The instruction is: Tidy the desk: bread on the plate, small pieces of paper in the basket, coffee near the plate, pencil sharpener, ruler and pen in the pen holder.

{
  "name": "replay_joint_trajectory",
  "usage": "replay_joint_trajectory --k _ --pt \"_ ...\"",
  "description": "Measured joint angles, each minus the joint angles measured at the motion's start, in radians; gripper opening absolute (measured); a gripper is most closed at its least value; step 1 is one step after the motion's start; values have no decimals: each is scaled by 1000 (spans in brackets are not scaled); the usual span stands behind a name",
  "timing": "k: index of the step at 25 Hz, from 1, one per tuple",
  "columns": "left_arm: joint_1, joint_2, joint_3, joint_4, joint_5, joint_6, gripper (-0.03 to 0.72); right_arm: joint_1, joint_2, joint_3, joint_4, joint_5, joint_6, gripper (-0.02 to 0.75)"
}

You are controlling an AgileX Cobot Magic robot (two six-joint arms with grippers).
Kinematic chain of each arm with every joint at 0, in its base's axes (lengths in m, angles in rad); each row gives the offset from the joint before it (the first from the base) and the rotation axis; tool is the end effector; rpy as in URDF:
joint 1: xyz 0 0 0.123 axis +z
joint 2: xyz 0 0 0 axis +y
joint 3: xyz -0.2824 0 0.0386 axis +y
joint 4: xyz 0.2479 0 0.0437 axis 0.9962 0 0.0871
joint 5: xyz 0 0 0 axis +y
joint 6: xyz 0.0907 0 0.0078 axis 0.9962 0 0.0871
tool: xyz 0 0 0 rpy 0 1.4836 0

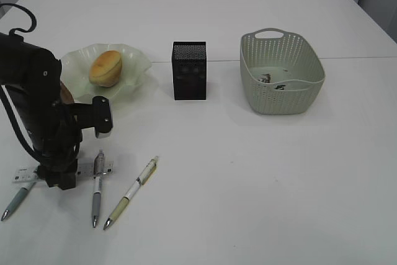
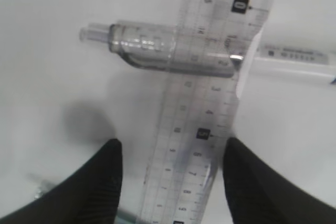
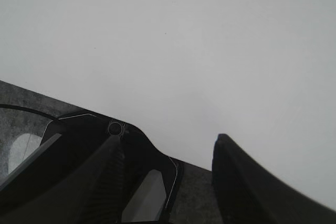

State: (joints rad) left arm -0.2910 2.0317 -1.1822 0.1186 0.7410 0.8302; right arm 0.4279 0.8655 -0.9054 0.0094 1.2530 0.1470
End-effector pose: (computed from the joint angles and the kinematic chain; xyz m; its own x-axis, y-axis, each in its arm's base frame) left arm 0.3498 -0.0972 0.1109 -0.3576 0.9336 0.0202 0.9295 0.3538 0.1048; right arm 0.1192 0.0552 0.3344 -0.8746 -0.2347 -0.4243 -0.2911 0.9540 0.0723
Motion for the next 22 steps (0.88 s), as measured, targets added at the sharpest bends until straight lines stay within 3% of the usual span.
replay_joint_trajectory --k 6,17,22 --pt "0 2 0 -7 11 -23 255 0 0 0 0 0 0 428" --pt "0 2 -4 -80 15 -56 251 0 0 0 9 0 0 428" --pt "0 2 -67 -109 59 -110 251 0 0 0 39 0 0 428"
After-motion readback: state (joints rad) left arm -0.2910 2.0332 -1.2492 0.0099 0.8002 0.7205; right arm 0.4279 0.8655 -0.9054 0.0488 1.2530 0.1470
